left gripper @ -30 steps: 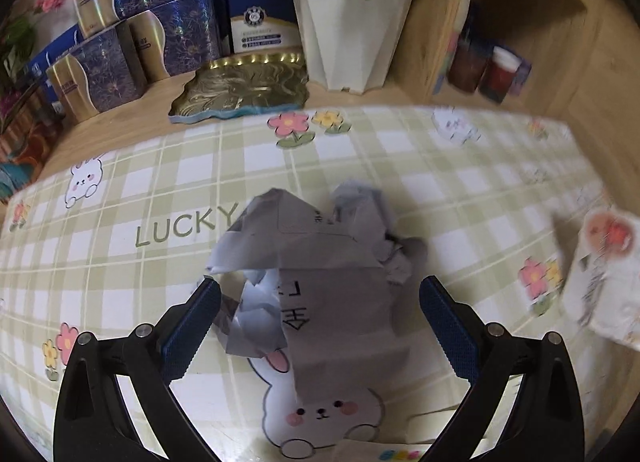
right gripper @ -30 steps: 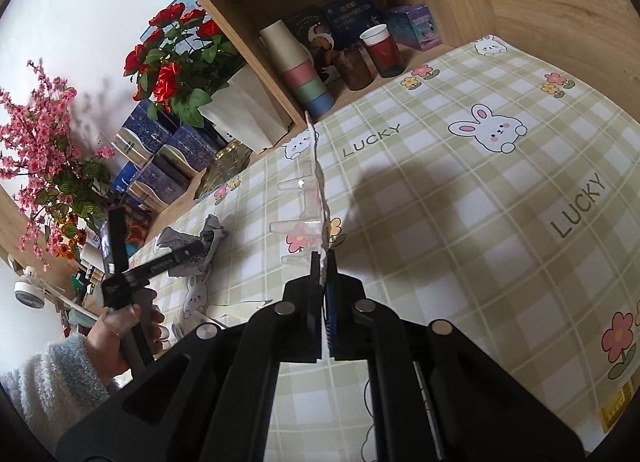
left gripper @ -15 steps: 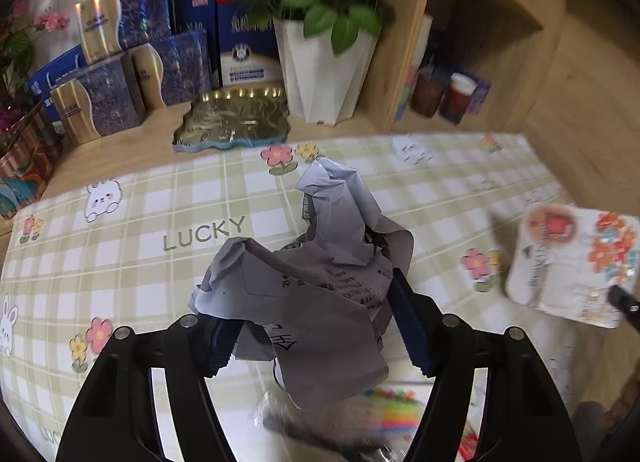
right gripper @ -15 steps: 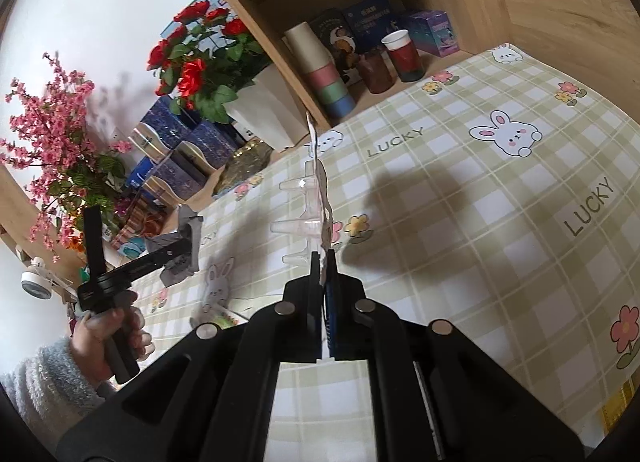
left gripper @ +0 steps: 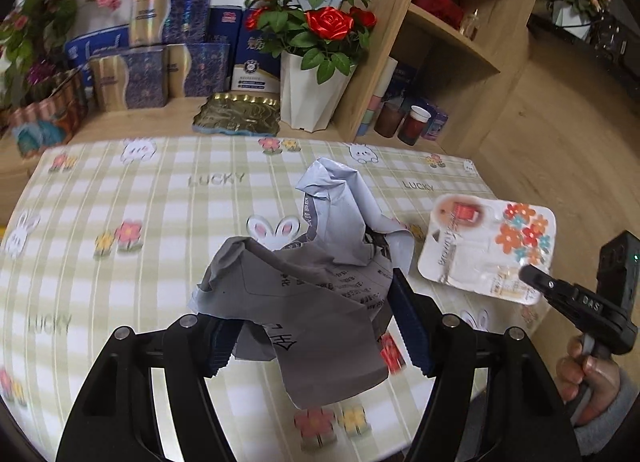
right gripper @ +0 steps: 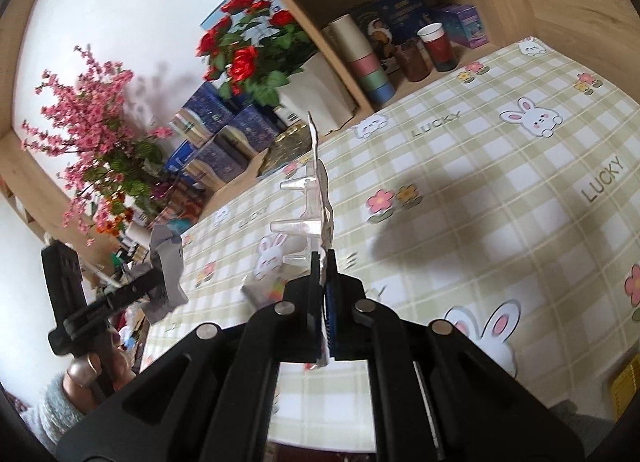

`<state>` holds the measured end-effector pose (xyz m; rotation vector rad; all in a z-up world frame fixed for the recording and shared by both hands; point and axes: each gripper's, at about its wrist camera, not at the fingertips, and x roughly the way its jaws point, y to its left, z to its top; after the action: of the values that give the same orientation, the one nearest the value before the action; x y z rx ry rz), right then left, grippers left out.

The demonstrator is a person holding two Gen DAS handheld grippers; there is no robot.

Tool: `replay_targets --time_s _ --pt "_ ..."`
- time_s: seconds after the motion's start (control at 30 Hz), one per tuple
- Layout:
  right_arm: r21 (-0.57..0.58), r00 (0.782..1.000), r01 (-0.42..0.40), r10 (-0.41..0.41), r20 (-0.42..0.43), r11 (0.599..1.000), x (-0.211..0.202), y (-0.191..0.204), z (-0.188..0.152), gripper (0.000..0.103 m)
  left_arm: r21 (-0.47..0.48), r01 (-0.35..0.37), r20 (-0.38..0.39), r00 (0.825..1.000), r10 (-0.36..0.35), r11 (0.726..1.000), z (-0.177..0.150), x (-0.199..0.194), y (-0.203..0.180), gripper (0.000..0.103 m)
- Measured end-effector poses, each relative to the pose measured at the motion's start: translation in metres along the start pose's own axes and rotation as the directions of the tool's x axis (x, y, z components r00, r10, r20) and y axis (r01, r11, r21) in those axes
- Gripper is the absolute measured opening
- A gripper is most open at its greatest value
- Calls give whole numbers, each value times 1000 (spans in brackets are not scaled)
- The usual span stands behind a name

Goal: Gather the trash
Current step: 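Carry the crumpled paper with the left gripper while the right carries the card to the bin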

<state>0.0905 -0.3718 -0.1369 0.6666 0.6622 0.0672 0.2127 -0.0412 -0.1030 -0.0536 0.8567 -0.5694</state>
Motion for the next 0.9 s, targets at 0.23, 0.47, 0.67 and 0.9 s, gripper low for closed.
replay_targets --time_s 0.23,0.47,0.67,0.9 --pt "-29 997 -67 65 -39 997 -20 25 -20 6 -41 -31 42 999 32 999 -45 -54 5 67" --pt "-62 989 -124 117 -94 990 -36 51 -48 6 -46 -48 99 994 52 998 -86 -107 -2 67" --pt "-95 980 -157 144 -137 983 -55 71 -79 6 -40 -55 136 989 60 998 -119 -144 -13 67" --pt "-111 965 -187 162 -207 976 -74 82 -126 6 -77 -59 185 980 72 995 -162 -181 -25 68"
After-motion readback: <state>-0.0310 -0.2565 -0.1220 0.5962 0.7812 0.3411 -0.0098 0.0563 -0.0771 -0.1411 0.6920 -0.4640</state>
